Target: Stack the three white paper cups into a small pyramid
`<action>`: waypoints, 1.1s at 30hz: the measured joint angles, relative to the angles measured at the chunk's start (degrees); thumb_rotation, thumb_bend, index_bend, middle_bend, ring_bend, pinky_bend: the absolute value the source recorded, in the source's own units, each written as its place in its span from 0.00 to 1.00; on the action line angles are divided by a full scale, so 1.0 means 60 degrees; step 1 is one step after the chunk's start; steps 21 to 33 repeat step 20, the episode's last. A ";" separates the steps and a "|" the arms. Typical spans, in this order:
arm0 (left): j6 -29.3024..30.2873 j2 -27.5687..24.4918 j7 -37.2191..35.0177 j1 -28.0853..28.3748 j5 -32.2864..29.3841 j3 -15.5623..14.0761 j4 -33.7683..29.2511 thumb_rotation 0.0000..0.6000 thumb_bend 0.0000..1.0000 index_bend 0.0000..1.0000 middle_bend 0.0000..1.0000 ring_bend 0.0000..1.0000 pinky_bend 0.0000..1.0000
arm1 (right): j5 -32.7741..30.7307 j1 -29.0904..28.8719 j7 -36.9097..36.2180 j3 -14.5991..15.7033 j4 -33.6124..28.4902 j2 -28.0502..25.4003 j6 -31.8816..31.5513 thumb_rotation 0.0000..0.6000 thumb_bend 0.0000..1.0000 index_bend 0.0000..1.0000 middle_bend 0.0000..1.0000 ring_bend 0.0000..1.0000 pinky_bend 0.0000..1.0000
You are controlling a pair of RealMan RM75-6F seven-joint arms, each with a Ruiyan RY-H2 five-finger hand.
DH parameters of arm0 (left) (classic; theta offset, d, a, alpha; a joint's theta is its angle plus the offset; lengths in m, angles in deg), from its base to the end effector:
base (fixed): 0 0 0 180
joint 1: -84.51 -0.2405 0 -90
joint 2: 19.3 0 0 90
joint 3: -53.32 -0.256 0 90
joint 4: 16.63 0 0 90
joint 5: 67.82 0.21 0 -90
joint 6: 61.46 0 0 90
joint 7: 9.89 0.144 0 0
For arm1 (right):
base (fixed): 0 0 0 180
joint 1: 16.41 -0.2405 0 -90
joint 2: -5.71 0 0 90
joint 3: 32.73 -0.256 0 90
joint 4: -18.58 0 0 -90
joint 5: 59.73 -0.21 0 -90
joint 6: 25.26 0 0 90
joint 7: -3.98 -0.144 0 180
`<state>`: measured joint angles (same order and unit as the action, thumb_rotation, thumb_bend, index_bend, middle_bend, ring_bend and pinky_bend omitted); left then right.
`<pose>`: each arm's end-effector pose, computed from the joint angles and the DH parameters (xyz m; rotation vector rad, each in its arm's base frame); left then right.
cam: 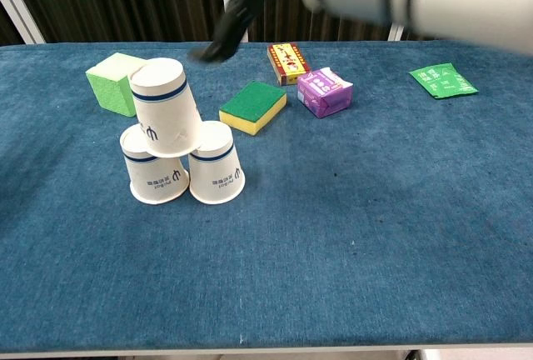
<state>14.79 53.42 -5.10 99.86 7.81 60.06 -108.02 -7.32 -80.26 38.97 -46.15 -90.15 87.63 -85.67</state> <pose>-0.2841 0.2474 0.1080 -1.3919 -1.0002 -0.9471 0.0272 -0.3166 0.0168 2.1107 -0.6724 1.1796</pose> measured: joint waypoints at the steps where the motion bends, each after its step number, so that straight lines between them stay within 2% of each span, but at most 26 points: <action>1: 0.0031 -0.0054 -0.0026 -0.0037 -0.0009 -0.0001 0.0036 1.00 0.15 0.00 0.10 0.07 0.04 | 0.0291 0.0353 -0.0069 0.0117 -0.0233 -0.0397 -0.0380 1.00 0.48 0.00 0.15 0.01 0.08; 6: 0.0289 -0.0336 -0.0205 -0.0353 -0.0045 -0.0073 0.0220 1.00 0.16 0.00 0.10 0.07 0.04 | 0.1803 0.2243 -0.0852 0.0933 -0.0835 -0.1981 -0.1978 1.00 0.39 0.00 0.14 0.01 0.07; 10: 0.0539 -0.0529 -0.0336 -0.0642 -0.0014 -0.0203 0.0285 1.00 0.15 0.00 0.10 0.06 0.03 | 0.3133 0.4095 -0.2431 0.1877 -0.0733 -0.3015 -0.3221 1.00 0.37 0.00 0.11 0.00 0.03; 15: 0.0944 -0.0755 -0.0420 -0.1040 0.0341 -0.0509 0.0251 1.00 0.15 0.00 0.10 0.05 0.02 | 0.4214 0.5894 -0.4608 0.2925 0.0289 -0.3666 -0.4261 1.00 0.37 0.00 0.07 0.00 0.00; 20: 0.1512 -0.0928 -0.0544 -0.1503 0.0860 -0.0868 0.0146 1.00 0.15 0.00 0.10 0.05 0.01 | 0.4907 0.7400 -0.6708 0.3551 0.1828 -0.3831 -0.5150 1.00 0.37 0.00 0.07 0.00 0.00; 33: 0.1512 -0.0928 -0.0544 -0.1503 0.0860 -0.0868 0.0146 1.00 0.15 0.00 0.10 0.05 0.01 | 0.4907 0.7400 -0.6708 0.3551 0.1828 -0.3831 -0.5150 1.00 0.37 0.00 0.07 0.00 0.00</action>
